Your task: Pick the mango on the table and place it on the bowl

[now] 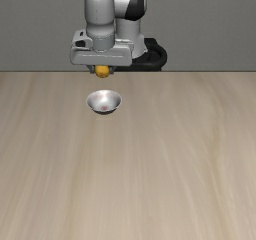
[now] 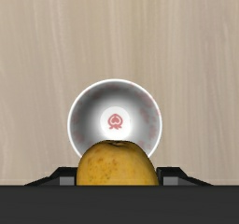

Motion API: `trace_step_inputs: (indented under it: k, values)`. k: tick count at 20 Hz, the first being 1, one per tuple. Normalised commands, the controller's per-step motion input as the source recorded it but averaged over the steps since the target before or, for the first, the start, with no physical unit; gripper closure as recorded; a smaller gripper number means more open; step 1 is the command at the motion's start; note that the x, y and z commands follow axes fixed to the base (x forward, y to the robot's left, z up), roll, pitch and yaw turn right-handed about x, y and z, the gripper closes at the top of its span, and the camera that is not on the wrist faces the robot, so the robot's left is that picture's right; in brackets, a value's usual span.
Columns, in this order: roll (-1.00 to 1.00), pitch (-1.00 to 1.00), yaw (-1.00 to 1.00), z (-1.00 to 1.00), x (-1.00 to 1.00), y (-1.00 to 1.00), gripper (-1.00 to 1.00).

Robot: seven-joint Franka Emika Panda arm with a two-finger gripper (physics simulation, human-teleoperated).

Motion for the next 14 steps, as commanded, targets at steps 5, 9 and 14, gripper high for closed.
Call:
trace_step_inputs:
  k: [5,9,14]
  values:
    - [0.0,0.0,0.0,0.0,0.2,0.0,-1.0]
    - [0.0,0.0,0.0,0.0,0.0,0.0,-1.0]
    - [0.0,0.0,0.0,0.0,0.0,0.0,-1.0]
